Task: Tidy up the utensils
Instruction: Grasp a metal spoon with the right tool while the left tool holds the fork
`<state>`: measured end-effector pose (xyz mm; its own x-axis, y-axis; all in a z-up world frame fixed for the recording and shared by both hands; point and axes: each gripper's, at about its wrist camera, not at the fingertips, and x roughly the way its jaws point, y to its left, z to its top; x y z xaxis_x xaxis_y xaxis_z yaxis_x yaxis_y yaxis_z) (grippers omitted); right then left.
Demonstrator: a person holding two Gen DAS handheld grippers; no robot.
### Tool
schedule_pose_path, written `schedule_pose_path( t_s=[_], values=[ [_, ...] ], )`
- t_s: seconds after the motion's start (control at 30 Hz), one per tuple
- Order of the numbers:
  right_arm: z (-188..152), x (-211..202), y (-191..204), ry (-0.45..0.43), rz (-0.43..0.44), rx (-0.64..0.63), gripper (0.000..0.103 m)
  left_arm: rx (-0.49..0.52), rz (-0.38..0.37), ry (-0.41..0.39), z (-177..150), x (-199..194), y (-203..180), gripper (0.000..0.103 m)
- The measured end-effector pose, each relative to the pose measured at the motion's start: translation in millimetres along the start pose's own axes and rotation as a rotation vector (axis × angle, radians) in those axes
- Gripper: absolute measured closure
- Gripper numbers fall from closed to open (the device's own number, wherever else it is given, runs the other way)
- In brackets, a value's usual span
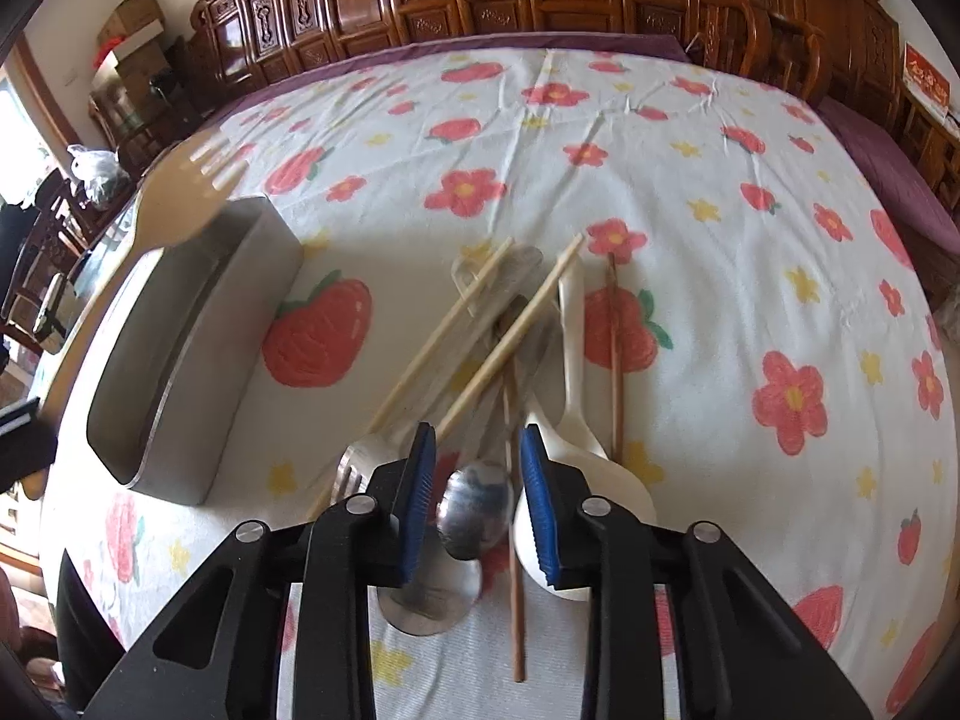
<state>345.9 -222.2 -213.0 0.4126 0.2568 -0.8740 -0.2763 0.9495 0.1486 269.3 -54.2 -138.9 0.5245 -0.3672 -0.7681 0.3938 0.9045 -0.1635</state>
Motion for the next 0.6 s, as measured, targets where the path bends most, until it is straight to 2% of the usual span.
schedule_pose_path(
  t_s=[0.03, 0.1, 0.17, 0.27, 0.6],
  values=[
    [1, 2, 2, 0.02, -0.042, 0.003, 0.072, -0.001, -0.001, 0.0, -1, -1, 1, 0.098],
    [1, 6, 2, 0.04, -0.043, 0.019, 0.072, -0.005, -0.004, -0.004, -4, -2, 3, 0.099],
    [1, 13, 1, 0.065, -0.085, 0.017, 0.075, -0.008, -0.008, -0.007, -6, -4, 5, 0.099],
    [2, 20, -1, 0.085, -0.074, 0.044, 0.082, -0.013, -0.011, -0.015, -9, -9, 6, 0.099],
    [8, 29, -7, 0.124, -0.097, 0.116, 0.088, -0.012, -0.007, -0.042, -12, -21, 7, 0.099]
  ],
)
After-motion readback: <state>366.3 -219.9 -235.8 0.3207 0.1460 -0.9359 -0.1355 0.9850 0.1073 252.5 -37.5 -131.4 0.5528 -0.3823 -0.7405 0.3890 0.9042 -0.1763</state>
